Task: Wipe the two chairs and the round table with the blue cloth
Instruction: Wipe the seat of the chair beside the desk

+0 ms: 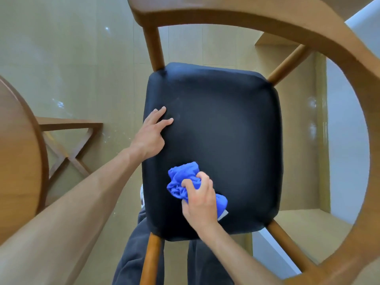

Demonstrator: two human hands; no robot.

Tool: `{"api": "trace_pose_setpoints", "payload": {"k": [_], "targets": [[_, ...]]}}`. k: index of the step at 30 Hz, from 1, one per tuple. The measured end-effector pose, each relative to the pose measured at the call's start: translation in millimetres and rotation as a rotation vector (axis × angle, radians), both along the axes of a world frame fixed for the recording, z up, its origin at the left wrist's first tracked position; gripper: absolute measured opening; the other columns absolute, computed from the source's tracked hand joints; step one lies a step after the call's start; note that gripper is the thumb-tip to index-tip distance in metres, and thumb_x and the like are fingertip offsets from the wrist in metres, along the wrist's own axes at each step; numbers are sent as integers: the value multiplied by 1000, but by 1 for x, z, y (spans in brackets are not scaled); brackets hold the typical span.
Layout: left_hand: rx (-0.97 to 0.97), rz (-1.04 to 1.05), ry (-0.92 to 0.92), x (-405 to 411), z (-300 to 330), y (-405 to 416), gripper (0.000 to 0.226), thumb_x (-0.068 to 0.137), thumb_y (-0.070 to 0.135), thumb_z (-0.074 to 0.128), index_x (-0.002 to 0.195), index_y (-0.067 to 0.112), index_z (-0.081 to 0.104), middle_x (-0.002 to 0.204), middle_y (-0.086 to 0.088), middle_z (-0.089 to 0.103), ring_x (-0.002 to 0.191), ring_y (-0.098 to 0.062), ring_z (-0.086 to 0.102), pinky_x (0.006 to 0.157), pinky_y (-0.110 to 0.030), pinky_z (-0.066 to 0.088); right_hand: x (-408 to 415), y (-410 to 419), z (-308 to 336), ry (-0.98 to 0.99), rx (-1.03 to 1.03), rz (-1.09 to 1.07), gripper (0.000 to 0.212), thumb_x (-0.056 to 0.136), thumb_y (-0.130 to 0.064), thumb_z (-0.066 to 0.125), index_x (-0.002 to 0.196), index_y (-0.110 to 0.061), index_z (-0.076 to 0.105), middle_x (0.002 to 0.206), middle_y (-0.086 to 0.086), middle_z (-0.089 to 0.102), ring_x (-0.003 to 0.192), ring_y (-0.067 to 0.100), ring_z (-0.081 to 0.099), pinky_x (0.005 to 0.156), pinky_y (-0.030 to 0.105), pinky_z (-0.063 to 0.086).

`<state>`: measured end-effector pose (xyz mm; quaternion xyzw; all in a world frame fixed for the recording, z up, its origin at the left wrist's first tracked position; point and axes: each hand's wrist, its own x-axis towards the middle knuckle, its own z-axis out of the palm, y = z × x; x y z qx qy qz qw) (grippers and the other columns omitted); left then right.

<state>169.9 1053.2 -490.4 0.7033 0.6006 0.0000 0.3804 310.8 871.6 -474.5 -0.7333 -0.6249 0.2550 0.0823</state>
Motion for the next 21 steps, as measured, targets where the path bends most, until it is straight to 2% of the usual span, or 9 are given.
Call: {"api": "trace_pose_setpoints", "payload": {"k": [3, 7, 11, 12, 13, 16, 21], "targets": [[-12, 12, -9, 1, 0, 0, 68, 85, -15, 33, 142, 20, 46, 161, 8, 13, 149, -11, 3, 116, -22, 11, -6, -10, 2, 8, -11, 308, 38, 49, -7, 73, 83, -20, 64, 104, 14, 63, 67, 26, 54, 52, 29, 45], [-27, 27, -22, 0, 0, 0, 71, 84, -16, 32, 142, 23, 46, 160, 12, 11, 148, -7, 2, 113, -19, 11, -1, -30, 8, 0, -122, 813, 42, 45, -14, 72, 81, -29, 58, 100, 5, 64, 64, 19, 50, 52, 23, 40], [-39, 26, -22, 0, 0, -1, 72, 84, -17, 32, 142, 23, 46, 160, 14, 11, 148, -6, 1, 111, -16, 9, 12, -20, 8, -13, -199, 1323, 43, 61, -26, 75, 95, -36, 52, 116, 2, 53, 77, 17, 50, 59, 24, 42], [-35, 24, -21, -1, 0, 0, 73, 83, -17, 32, 142, 24, 46, 160, 14, 11, 148, -6, 1, 111, -16, 9, 16, -11, 9, -20, -192, 1362, 39, 67, -26, 73, 98, -36, 51, 118, 2, 51, 81, 18, 51, 62, 25, 43], [-31, 22, -21, -2, 0, 1, 73, 83, -17, 33, 142, 24, 46, 160, 14, 11, 148, -6, 1, 111, -16, 10, 20, 0, 9, -8, -165, 1322, 35, 71, -24, 70, 99, -35, 53, 119, 4, 51, 83, 20, 53, 63, 27, 44], [-21, -4, -30, -5, 0, 1, 73, 82, -18, 34, 142, 22, 46, 160, 10, 13, 148, -9, 4, 114, -20, 12, 35, 38, 7, 107, -150, 1003, 30, 73, -11, 65, 98, -25, 62, 117, 12, 55, 82, 29, 54, 63, 33, 46], [-26, -36, -26, -7, 0, 1, 73, 82, -16, 33, 144, 22, 43, 161, 10, 10, 148, -9, 3, 113, -18, 11, 82, 89, 6, 33, -80, 572, 30, 69, -4, 67, 97, -14, 69, 116, 18, 55, 82, 38, 54, 67, 43, 51]]}}
